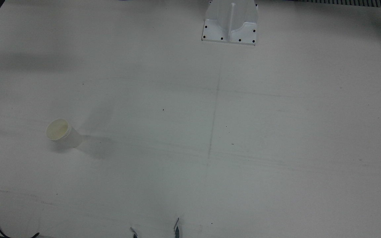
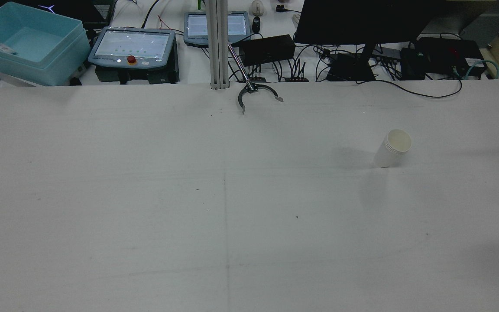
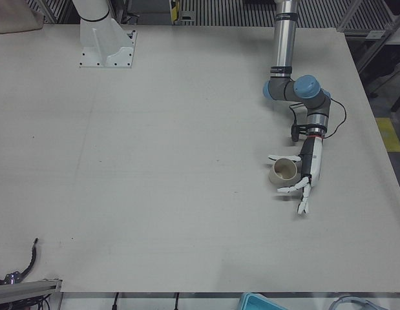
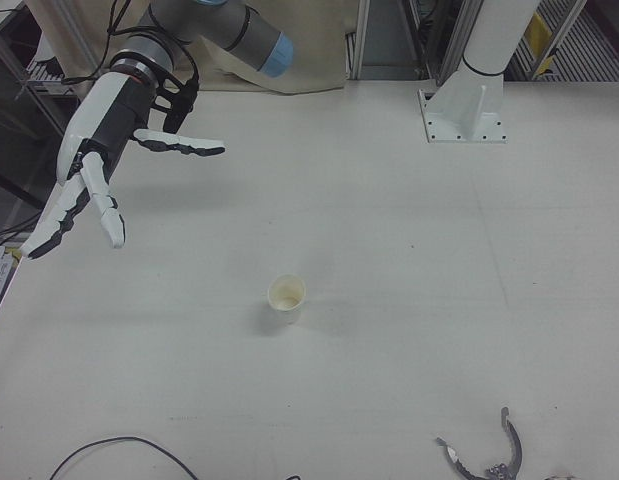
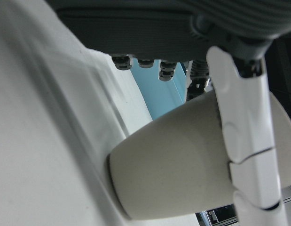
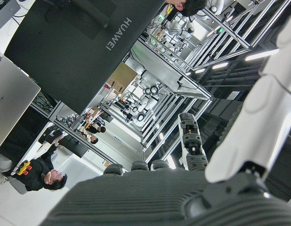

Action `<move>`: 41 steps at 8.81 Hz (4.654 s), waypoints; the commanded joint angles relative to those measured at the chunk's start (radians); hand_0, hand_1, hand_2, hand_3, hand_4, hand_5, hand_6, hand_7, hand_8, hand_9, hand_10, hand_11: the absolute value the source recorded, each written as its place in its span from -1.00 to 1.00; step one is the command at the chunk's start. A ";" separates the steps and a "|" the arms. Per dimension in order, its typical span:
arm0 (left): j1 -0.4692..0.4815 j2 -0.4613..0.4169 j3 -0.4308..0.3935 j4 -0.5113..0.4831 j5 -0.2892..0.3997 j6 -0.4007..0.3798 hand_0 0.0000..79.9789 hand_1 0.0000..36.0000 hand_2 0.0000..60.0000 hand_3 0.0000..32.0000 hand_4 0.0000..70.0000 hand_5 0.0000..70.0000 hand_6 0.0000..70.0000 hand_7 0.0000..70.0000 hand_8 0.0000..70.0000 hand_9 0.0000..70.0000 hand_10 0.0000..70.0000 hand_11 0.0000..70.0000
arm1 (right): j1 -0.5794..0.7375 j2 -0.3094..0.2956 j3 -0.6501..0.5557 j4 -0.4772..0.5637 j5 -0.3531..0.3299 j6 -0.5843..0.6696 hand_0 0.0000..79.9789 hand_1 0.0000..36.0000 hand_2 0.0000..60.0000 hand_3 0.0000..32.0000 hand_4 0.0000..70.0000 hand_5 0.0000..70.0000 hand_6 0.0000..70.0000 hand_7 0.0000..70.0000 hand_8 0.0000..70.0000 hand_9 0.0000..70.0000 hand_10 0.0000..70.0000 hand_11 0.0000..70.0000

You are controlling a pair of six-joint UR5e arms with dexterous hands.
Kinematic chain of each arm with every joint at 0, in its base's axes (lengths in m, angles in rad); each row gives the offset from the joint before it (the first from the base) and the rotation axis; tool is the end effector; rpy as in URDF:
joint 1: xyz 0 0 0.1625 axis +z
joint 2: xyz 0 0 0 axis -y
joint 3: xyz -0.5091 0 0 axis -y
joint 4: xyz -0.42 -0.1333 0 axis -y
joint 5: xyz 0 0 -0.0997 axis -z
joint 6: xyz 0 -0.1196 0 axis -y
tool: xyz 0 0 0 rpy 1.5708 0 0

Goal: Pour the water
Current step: 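Lift the grasped paper cup off the table with the left hand, then hold the paper cup upright in the left hand, then reach the right hand toward the white paper cup on the table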

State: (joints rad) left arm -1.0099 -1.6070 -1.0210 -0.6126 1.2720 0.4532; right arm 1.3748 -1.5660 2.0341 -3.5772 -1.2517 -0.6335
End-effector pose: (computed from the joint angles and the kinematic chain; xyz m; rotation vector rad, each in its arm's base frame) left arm 0.1275 -0.5197 0.9655 0.1663 2.0328 -1.7476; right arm 0.0713 -0.5178 0.5781 0.7430 -1.8970 1.9140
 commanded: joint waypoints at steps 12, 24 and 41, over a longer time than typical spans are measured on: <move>-0.006 -0.002 -0.024 0.101 -0.002 -0.105 0.15 1.00 1.00 -1.00 -0.22 1.00 -0.91 -0.35 -1.00 -0.91 -0.83 -0.68 | 0.001 0.000 -0.002 0.000 0.002 0.000 0.22 -0.67 -1.00 -0.85 -0.66 -0.82 -1.00 -1.00 -0.97 -0.99 -1.00 -1.00; -0.021 0.056 -0.265 0.206 -0.080 -0.159 0.15 1.00 1.00 -1.00 1.00 1.00 -0.65 -0.27 -0.90 -0.83 -0.75 -0.61 | 0.006 0.020 -0.100 0.014 -0.002 0.015 0.19 -0.71 -1.00 -0.78 -0.72 -0.86 -1.00 -1.00 -0.94 -0.94 -1.00 -1.00; -0.015 0.093 -0.284 0.192 -0.080 -0.160 0.11 -0.47 0.64 -1.00 1.00 1.00 -0.58 -0.28 -0.92 -0.86 -0.78 -0.69 | -0.103 0.090 -0.393 0.208 0.018 0.051 0.20 -0.63 -1.00 -0.93 -0.69 -0.87 -1.00 -1.00 -0.92 -0.92 -1.00 -1.00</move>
State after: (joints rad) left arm -1.0259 -1.5135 -1.2982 -0.4295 1.1919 0.2930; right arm 1.3208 -1.5093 1.8210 -3.4889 -1.2426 -0.6038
